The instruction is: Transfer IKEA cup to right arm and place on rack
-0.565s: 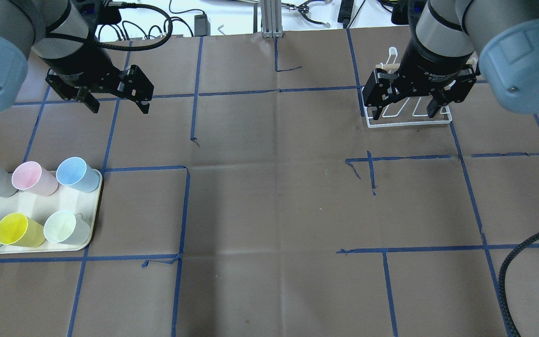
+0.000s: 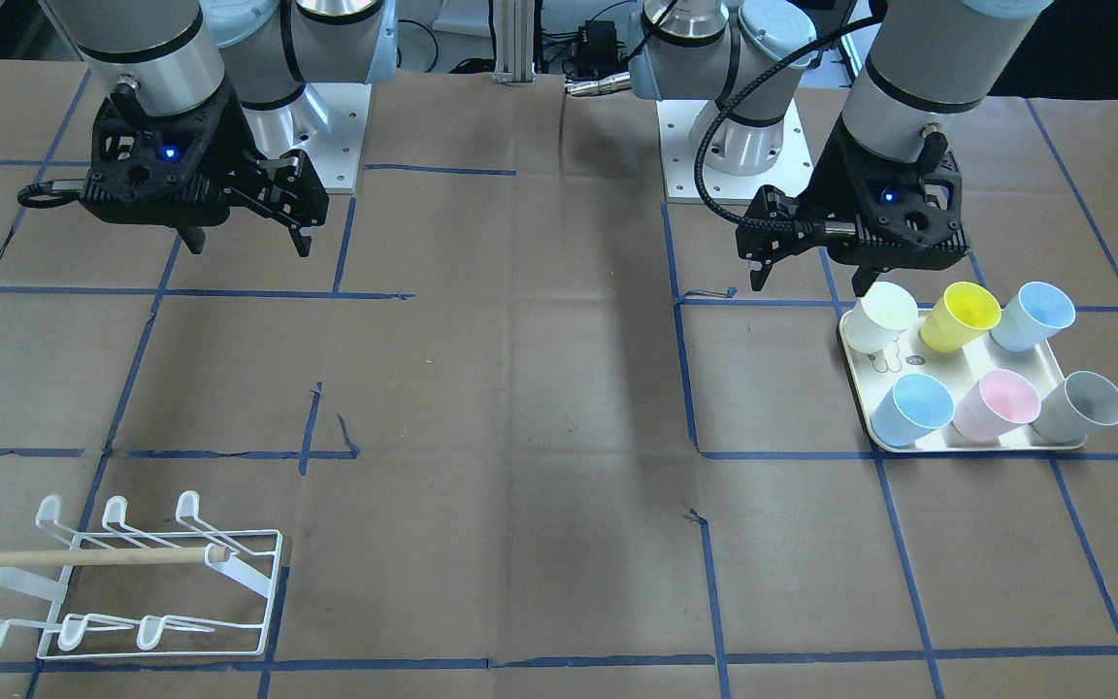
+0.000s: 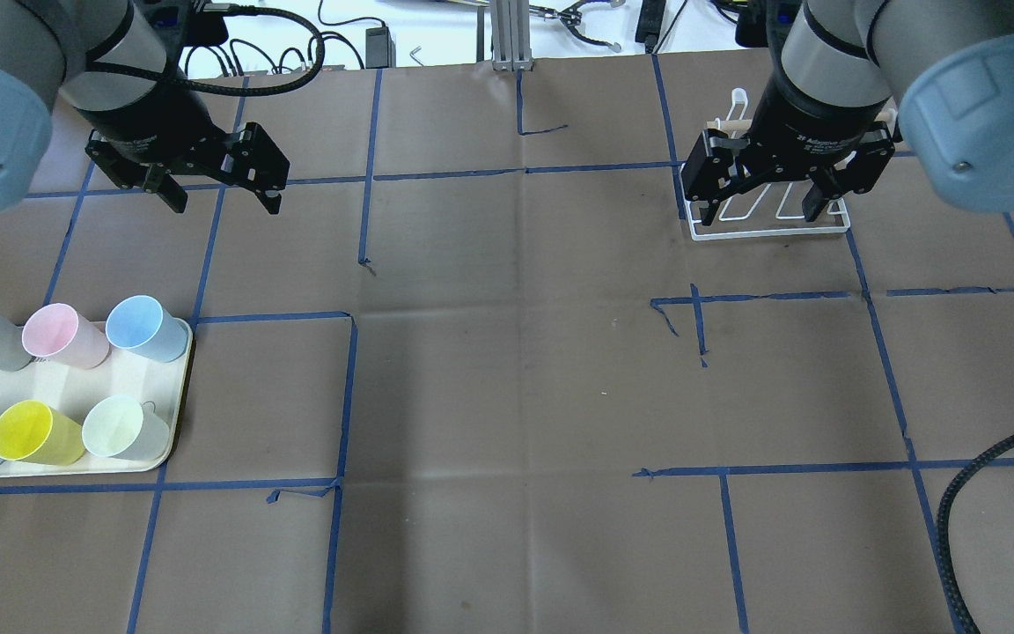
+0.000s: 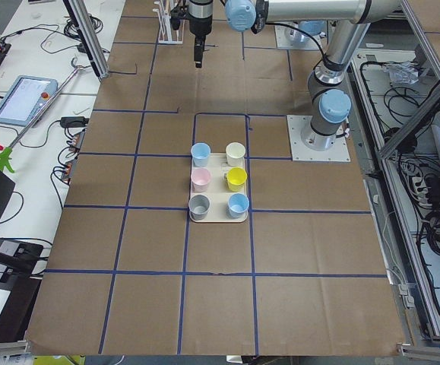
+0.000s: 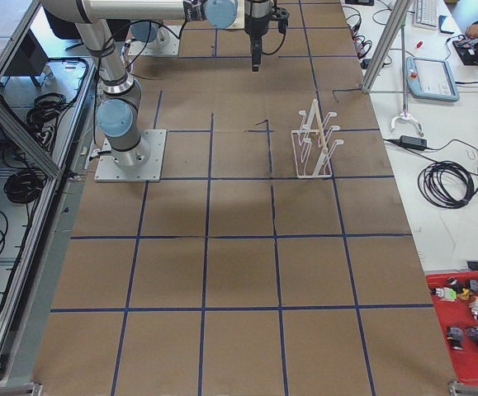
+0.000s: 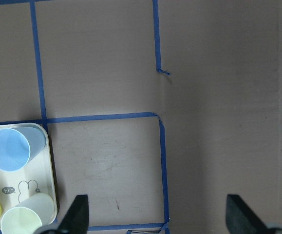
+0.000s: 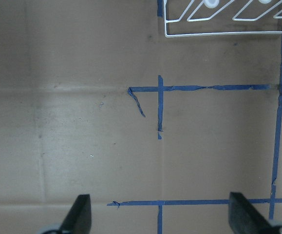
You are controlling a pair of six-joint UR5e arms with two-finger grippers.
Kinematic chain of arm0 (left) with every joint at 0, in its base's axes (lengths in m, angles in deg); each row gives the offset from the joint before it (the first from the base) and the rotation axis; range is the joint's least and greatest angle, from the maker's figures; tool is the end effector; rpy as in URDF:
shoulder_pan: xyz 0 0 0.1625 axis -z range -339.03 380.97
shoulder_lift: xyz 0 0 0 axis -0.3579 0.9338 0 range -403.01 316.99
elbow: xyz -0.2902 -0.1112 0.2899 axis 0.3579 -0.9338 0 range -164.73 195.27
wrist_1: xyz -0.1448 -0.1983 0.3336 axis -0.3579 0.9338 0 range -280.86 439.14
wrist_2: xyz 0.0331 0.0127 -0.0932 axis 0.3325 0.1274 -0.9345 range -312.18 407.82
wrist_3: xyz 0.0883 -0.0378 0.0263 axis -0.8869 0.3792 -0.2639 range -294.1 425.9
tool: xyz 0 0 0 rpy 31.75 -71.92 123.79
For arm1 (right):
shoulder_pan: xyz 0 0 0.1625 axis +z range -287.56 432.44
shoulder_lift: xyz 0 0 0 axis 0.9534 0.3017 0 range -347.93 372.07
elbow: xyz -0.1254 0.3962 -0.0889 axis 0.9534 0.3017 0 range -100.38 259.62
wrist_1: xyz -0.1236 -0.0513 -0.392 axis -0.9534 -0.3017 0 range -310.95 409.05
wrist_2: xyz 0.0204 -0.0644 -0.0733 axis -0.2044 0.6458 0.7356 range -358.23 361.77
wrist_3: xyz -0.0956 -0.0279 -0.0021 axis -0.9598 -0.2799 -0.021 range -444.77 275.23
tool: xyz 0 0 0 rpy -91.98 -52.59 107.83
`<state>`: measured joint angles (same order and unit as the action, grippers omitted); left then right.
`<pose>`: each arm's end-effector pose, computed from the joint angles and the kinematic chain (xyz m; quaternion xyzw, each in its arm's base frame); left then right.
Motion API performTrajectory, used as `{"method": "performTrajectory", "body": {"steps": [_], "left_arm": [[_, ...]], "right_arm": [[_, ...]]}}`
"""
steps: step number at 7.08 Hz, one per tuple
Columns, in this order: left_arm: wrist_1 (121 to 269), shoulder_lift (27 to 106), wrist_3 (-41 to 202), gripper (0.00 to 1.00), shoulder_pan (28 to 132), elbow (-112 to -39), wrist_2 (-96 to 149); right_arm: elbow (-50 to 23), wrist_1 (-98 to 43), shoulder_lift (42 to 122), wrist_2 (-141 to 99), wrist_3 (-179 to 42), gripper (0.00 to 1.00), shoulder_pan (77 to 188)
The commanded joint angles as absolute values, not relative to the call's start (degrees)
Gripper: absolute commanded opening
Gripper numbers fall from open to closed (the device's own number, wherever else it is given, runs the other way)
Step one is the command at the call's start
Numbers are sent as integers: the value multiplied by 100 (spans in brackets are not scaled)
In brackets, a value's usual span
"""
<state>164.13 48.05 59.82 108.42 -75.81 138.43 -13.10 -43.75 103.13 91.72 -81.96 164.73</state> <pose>-0.1096 -0.5097 0.4782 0.0307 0.9992 -0.0246 0.0072 0.1527 -0.4801 0.4783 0.0045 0.9999 -0.0099 0.0009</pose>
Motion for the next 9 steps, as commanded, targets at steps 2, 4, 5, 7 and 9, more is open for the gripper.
{"method": "performTrajectory", "body": {"steps": [2,4,5,7,9], "left_arm": [[16413,4805,5975,100,10842,-7596,13852],[16413,4822,5932,100,10825,-7613,13870],[16352,4822,5635,100,10807,-7614,13852],[16369,4778,5310,100,10056,-7640,13800],[16247,4726,4467,100,9221,-7919,13826]], "right_arm": [[-1310,-4376,10312,9177,-8196,100,16472],[-1319,-4376,10312,9177,-8205,100,16472],[-1319,-4376,10312,9186,-8205,100,16464],[-1319,-4376,10312,9186,-8205,100,16464],[-1310,-4376,10312,9177,-8205,100,16464]]}}
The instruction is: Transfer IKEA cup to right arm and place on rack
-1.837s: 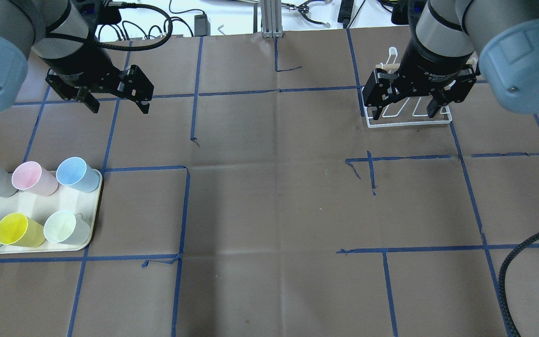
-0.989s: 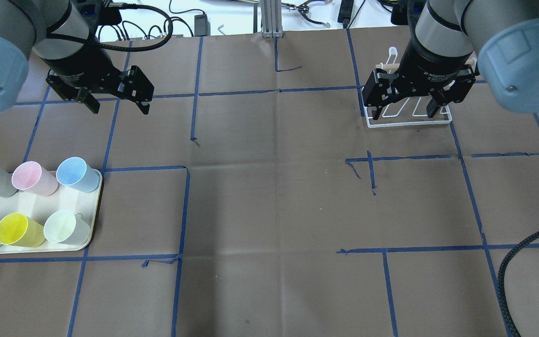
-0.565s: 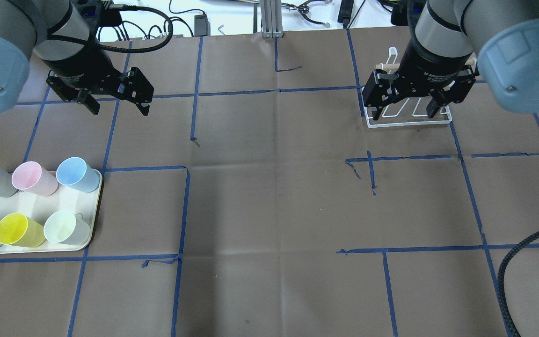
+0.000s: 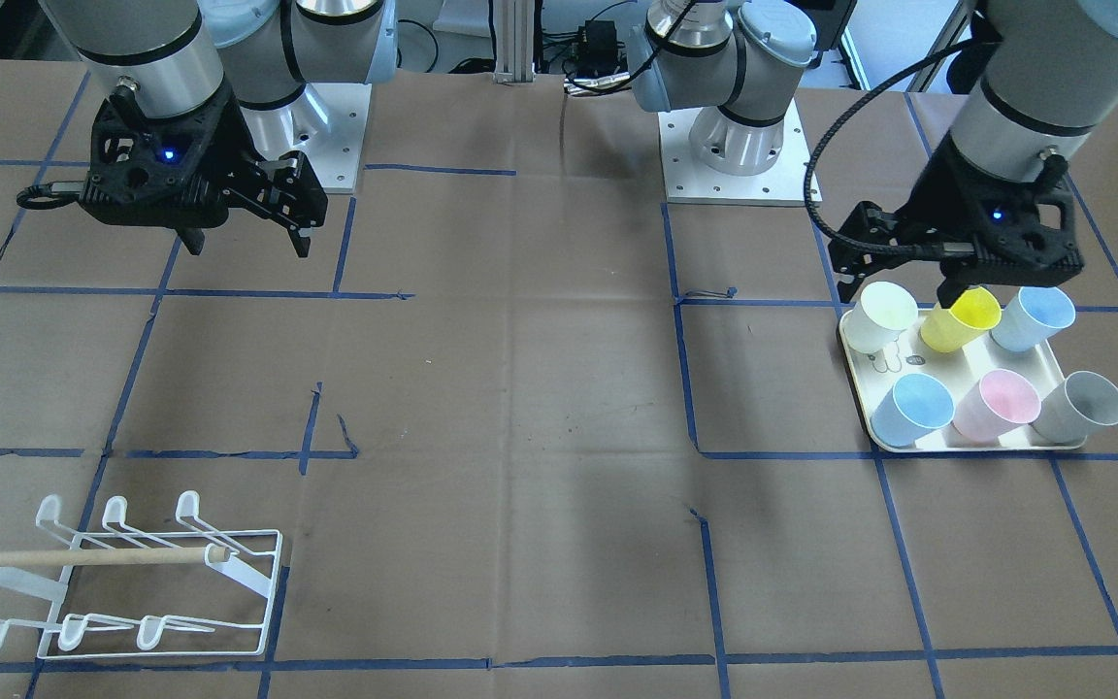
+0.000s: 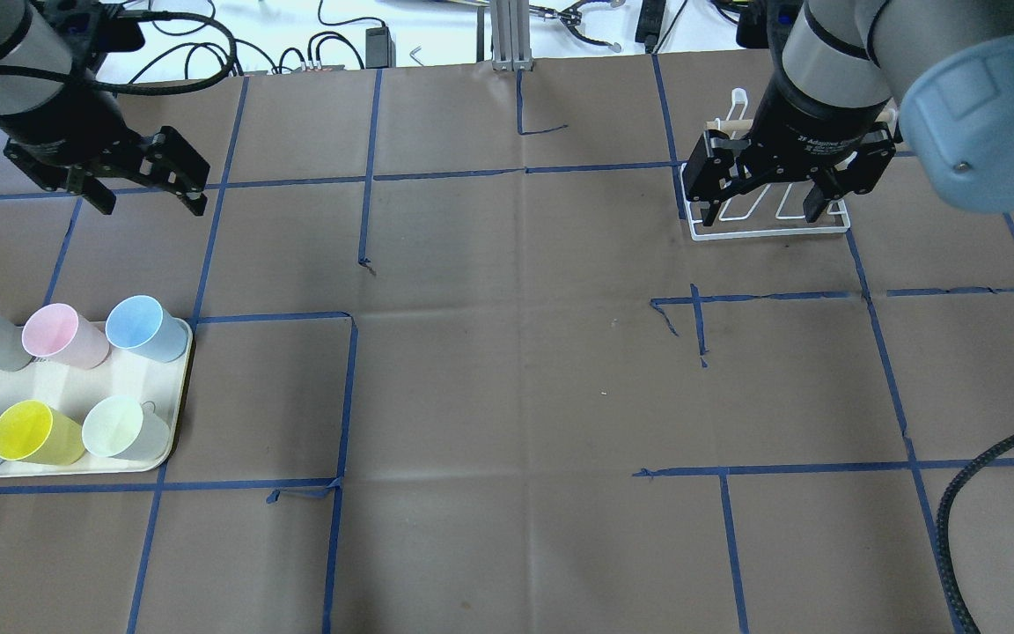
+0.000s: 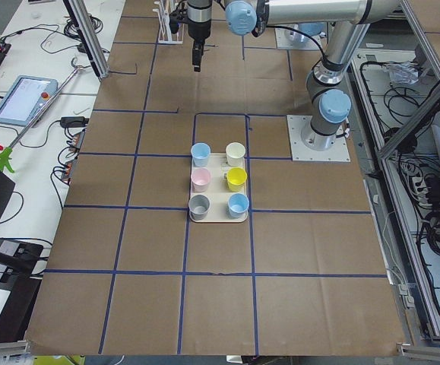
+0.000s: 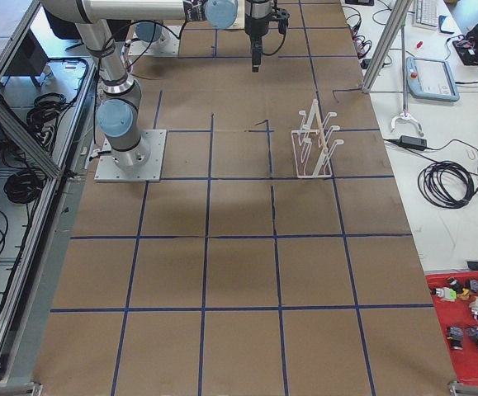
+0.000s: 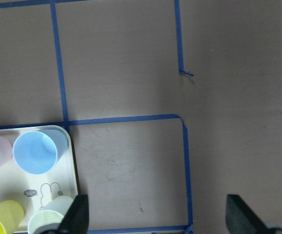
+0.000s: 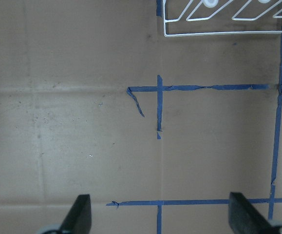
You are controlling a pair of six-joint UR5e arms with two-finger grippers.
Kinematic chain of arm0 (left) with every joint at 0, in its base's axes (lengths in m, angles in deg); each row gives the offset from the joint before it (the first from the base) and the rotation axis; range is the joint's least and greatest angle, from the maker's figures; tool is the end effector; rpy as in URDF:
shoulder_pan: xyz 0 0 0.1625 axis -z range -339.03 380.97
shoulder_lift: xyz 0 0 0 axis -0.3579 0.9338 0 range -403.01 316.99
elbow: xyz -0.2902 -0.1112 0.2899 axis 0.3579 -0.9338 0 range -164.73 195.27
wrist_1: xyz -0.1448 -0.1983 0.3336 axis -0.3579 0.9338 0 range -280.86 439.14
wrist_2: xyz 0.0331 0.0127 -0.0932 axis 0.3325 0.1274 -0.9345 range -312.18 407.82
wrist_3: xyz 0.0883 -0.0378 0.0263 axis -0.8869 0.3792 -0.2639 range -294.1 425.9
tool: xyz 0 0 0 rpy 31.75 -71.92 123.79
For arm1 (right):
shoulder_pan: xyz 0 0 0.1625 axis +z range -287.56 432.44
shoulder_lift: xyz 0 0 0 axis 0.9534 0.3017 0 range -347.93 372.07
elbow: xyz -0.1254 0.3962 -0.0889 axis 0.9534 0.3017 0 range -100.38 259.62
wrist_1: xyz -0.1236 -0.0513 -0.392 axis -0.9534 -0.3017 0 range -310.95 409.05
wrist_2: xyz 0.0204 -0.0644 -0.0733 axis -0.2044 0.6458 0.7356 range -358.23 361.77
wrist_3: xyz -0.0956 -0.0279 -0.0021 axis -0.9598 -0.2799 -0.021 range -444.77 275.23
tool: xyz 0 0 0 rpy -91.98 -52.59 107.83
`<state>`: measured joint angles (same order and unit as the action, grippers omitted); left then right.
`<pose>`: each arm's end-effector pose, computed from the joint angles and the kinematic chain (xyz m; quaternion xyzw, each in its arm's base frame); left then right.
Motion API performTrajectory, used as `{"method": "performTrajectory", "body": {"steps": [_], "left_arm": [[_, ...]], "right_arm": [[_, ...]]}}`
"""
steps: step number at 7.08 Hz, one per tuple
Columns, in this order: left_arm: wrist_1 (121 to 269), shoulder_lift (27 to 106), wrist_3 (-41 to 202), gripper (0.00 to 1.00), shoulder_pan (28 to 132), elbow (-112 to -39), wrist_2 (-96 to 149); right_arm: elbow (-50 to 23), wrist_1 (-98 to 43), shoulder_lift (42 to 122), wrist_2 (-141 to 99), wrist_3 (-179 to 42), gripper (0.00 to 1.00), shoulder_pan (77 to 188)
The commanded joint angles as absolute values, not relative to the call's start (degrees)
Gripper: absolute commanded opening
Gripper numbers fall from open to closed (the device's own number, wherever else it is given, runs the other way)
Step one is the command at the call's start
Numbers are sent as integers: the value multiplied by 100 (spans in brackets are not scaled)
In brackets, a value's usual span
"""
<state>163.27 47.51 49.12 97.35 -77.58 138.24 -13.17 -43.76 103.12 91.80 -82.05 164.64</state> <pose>-0.0112 -0.5164 0.4692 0.0275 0.9994 -0.0201 0.0093 0.1518 -0.4803 0.4777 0.0045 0.9999 -0.0093 0.0002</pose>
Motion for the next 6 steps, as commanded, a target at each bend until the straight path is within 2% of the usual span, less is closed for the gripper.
{"method": "performTrajectory", "body": {"steps": [1,4,6], "left_arm": [[16020,4812,4281,100,8772,-8130,13800],[14921,4918,3954,100,8495,-8974,13791],[14517,5294,3980,100,8495,-9090,13782]], "right_arm": [[-1258,-4385,10312,9177,-8205,100,16464],[-1152,-4376,10312,9230,-8213,100,16464],[-1178,-4359,10347,9283,-8222,100,16420]]}}
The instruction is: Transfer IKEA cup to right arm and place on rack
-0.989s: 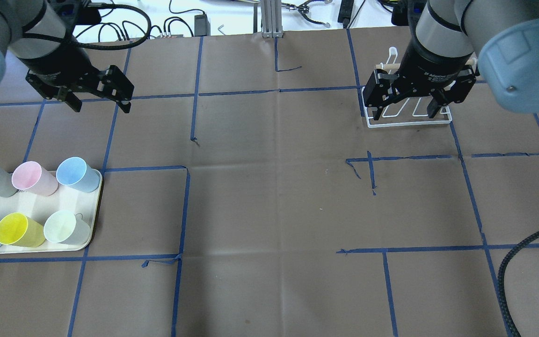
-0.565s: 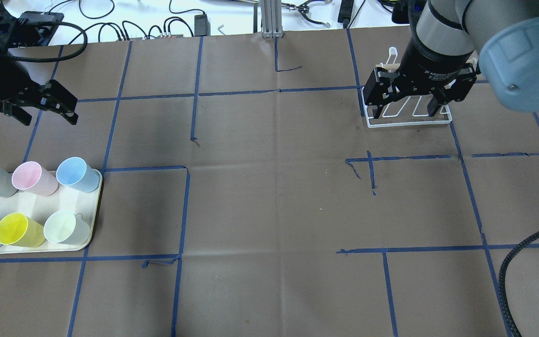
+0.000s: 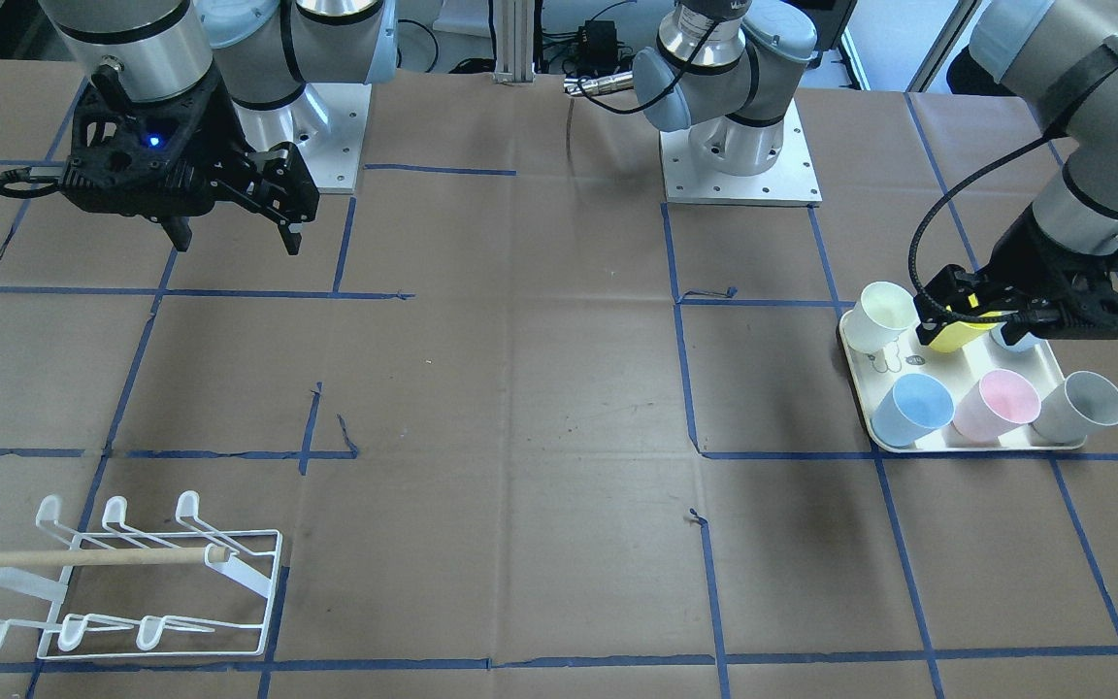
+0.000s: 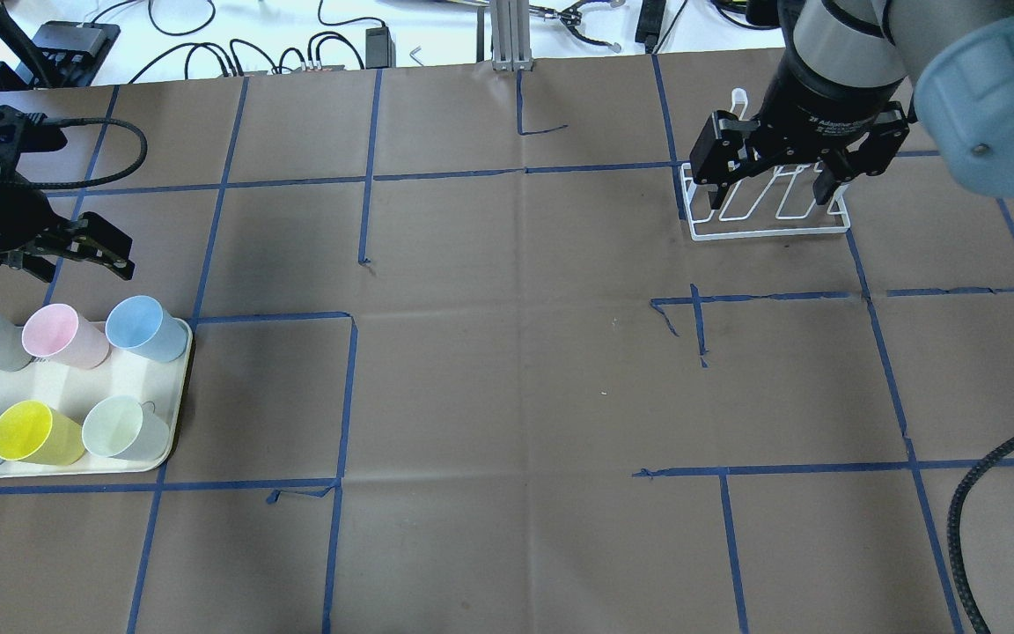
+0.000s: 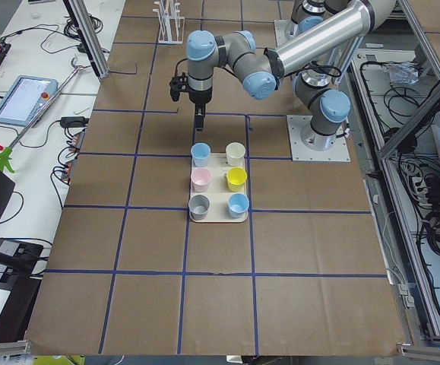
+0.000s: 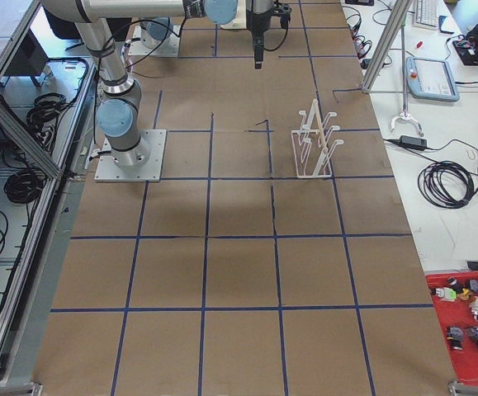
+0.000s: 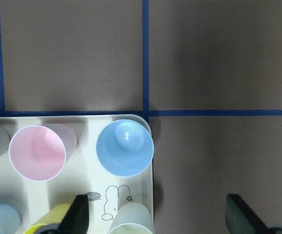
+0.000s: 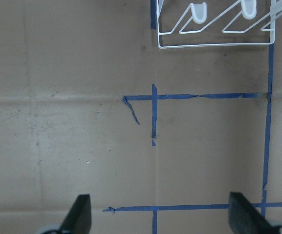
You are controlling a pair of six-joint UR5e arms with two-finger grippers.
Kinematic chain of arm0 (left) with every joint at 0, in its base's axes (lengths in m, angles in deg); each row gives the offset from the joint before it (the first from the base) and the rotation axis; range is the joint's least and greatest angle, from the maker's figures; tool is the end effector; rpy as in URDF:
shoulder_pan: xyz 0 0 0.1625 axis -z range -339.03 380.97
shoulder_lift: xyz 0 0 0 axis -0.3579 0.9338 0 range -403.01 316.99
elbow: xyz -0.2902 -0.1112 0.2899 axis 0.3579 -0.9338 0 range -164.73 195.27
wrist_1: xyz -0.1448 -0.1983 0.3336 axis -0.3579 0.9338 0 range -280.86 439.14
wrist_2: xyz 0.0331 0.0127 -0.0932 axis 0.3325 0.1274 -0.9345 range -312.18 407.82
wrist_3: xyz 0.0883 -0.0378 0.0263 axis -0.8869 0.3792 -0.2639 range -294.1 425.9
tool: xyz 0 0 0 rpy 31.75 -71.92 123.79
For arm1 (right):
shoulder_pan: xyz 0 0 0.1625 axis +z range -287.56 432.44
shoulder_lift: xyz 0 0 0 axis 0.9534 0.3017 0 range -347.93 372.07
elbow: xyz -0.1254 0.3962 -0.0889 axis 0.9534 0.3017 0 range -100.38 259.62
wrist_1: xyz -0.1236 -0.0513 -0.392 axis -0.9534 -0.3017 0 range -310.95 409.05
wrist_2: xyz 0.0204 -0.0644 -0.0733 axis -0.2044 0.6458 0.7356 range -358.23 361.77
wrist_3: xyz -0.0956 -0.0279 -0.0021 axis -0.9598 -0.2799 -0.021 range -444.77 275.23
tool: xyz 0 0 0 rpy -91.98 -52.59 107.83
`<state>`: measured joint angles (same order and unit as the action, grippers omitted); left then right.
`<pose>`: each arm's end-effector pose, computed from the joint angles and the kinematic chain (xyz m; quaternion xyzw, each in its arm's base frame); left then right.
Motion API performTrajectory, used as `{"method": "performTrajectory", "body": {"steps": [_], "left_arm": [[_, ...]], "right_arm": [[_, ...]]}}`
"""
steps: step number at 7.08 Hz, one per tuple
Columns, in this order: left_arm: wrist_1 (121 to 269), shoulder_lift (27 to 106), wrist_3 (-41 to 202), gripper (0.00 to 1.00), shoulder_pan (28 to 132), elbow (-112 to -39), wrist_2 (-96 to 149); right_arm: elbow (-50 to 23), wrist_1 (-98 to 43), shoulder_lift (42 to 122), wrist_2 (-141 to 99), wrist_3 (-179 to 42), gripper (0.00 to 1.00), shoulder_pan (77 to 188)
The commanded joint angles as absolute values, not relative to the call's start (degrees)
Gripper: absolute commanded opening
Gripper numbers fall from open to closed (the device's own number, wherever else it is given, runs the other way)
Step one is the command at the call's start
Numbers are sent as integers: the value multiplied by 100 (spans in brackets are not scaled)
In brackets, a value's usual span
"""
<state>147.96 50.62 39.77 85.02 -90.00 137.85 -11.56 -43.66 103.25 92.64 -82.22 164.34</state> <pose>0.0997 -0.5092 0.3640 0.0016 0.9998 -0.0177 0.0090 0.1479 -0.4831 0.4925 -0.0058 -0.9997 0.0239 0.0067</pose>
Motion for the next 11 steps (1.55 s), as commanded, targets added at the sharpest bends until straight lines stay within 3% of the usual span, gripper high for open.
{"method": "performTrajectory", "body": {"steps": [1,5,7,11], "left_arm": [[14332,5566,4006,100,8495,-9099,13782],[13182,5833,4121,100,8495,-9818,13799],[12899,5946,4121,100,8504,-9977,13799],[12906,6035,4121,98,8495,-10039,13852]], "right_arm": [[-1196,-4411,10313,9205,-8135,100,16428],[-1986,-6454,10514,8147,-6795,100,16464],[-2144,-7911,10418,7361,-5267,100,16481],[-3347,-11524,10084,6430,-3096,100,16490]]}}
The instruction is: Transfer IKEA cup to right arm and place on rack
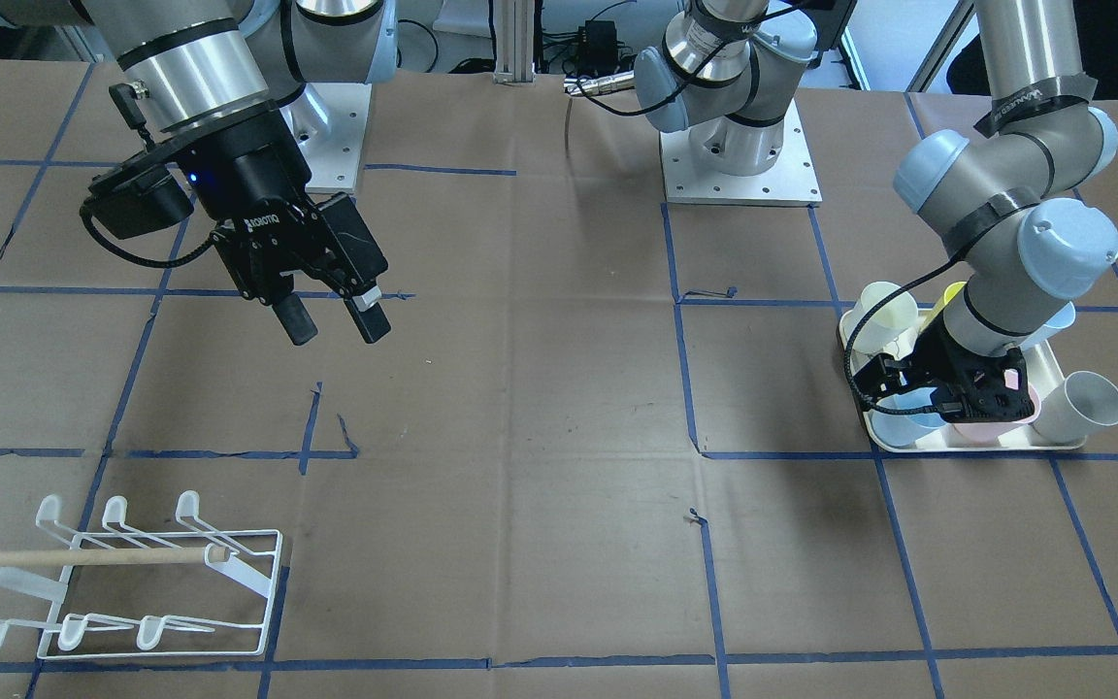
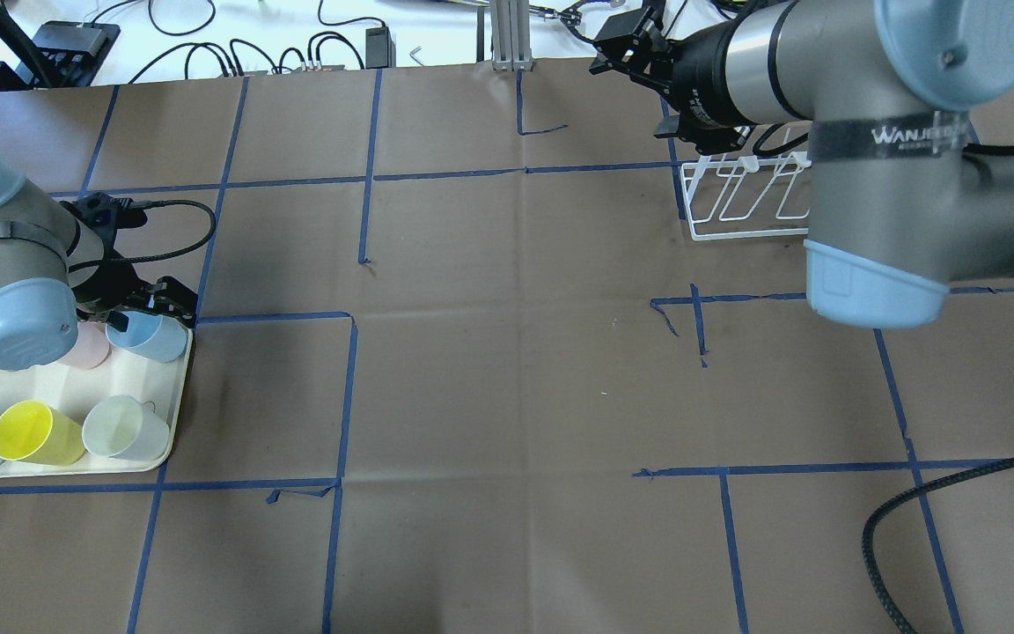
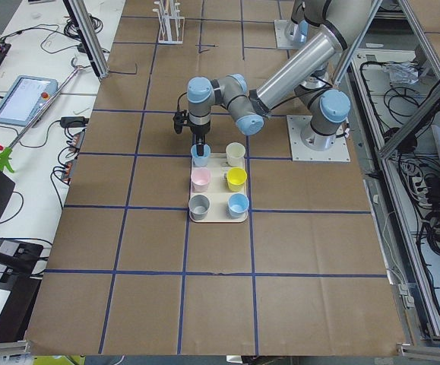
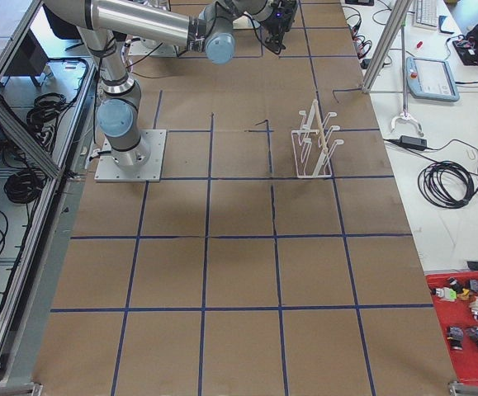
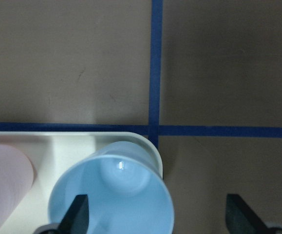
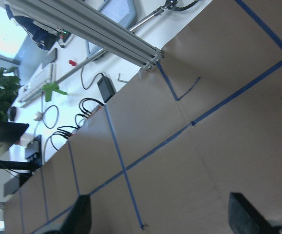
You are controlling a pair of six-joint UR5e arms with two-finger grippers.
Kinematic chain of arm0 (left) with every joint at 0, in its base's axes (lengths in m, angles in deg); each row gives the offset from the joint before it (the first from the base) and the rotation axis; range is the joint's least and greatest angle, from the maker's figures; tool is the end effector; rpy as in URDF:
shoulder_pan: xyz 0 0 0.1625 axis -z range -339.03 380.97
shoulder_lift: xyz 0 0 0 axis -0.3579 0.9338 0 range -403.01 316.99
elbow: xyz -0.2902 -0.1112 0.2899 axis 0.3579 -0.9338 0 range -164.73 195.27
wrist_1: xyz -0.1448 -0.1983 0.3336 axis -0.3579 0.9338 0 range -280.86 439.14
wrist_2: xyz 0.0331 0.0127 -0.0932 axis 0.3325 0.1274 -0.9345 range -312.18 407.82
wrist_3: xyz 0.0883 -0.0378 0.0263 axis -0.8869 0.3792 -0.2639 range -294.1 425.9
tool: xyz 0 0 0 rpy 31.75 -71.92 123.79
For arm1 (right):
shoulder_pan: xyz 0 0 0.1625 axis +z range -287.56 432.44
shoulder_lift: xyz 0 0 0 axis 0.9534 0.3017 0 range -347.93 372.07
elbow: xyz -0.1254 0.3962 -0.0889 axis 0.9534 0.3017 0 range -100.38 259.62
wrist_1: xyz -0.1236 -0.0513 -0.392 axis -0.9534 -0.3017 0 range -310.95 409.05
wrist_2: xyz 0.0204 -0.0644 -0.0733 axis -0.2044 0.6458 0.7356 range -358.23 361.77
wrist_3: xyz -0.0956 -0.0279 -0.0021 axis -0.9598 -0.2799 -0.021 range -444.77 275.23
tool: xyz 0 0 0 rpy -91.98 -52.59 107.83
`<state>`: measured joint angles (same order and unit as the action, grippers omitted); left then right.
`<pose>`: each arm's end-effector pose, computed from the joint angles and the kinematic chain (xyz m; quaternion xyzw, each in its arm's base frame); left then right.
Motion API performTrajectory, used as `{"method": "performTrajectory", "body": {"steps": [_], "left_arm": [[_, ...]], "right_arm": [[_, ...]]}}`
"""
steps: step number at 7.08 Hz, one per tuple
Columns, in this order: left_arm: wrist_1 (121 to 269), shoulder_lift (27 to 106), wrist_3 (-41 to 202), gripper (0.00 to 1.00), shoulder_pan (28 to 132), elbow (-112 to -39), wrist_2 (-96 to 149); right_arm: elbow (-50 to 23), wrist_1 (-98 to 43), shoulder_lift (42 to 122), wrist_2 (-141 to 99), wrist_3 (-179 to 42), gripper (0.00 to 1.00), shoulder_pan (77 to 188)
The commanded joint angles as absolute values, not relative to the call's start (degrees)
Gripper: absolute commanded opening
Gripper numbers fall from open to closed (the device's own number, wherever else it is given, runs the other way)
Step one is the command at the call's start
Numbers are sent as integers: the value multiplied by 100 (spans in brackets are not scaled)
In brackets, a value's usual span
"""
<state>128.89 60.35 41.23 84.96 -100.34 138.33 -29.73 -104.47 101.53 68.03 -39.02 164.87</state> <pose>0.1025 -0.5119 0.2320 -0.0117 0.9999 -0.0082 0.0088 0.1948 -0.5001 0.4567 0.2643 0.8726 -0.2540 0.3228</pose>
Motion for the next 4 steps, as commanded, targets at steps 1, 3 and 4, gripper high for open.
{"method": "performTrajectory", "body": {"steps": [1,3,4], "left_arm": [[12906,6044,4103,64,8495,-10022,13852],[12950,6026,4216,5,8495,-10004,13852],[12959,6018,4217,0,8495,-9995,13791]], "right_arm": [[-3584,-12166,10084,6392,-2402,100,16499],[-4260,-14017,10084,6400,-505,100,16595],[-4472,-14618,10014,6400,25,100,16761]]}}
